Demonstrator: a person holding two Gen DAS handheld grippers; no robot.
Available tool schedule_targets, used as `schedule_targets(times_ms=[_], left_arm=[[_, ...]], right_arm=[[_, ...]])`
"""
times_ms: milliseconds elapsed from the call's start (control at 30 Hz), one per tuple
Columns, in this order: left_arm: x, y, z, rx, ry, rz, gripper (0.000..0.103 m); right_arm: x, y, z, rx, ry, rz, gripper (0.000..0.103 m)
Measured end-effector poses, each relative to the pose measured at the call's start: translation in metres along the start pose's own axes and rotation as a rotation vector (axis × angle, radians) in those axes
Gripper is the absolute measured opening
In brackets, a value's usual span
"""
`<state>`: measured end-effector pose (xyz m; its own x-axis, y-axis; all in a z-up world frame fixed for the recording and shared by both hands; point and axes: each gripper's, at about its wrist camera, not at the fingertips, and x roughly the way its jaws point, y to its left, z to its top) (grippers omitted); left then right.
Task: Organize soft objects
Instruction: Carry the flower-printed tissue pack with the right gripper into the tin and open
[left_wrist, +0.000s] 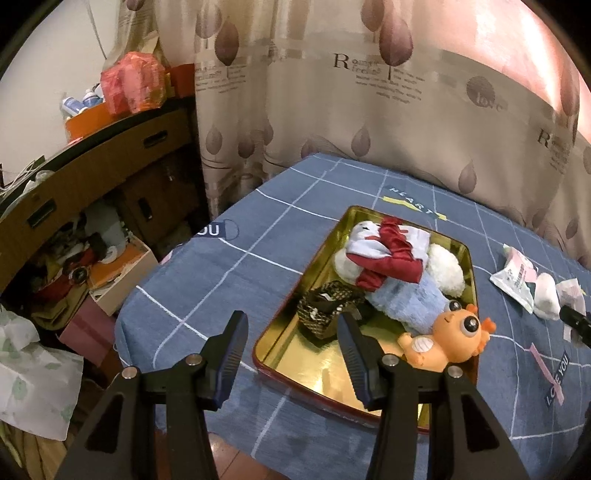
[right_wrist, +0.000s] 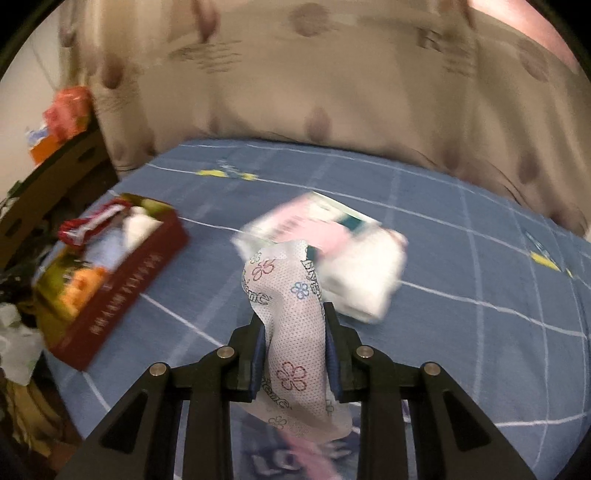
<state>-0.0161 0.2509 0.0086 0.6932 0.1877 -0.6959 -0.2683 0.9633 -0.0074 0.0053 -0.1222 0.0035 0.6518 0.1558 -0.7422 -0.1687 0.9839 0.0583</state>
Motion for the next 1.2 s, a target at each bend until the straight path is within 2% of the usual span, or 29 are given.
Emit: schedule_targets(times_ms=[433, 667, 900, 1200], left_arm=[[0.002, 0.038, 0.007, -0.108, -0.017, 0.104, 0.051], [0.003, 0.058, 0.009, -0.181, -0.013, 0.121, 0.051], [0.005, 0.075, 0.007, -0.271, 0.002, 0.106, 0.051], [0.009, 0.074, 0.008, -0.274, 0.015, 0.095, 0.051]], right_arm=[[-0.006, 0.138, 0.032, -0.196, -0.036, 0.232, 0.025], [-0.002, 0.211, 0.036, -0.301, -0.024, 0.364, 0.025], [0.016, 0.261, 0.025, -0.386, 0.028, 0.420, 0.026], [0.045, 0.282, 0.017, -0.411, 0.085, 0.411, 0.028]])
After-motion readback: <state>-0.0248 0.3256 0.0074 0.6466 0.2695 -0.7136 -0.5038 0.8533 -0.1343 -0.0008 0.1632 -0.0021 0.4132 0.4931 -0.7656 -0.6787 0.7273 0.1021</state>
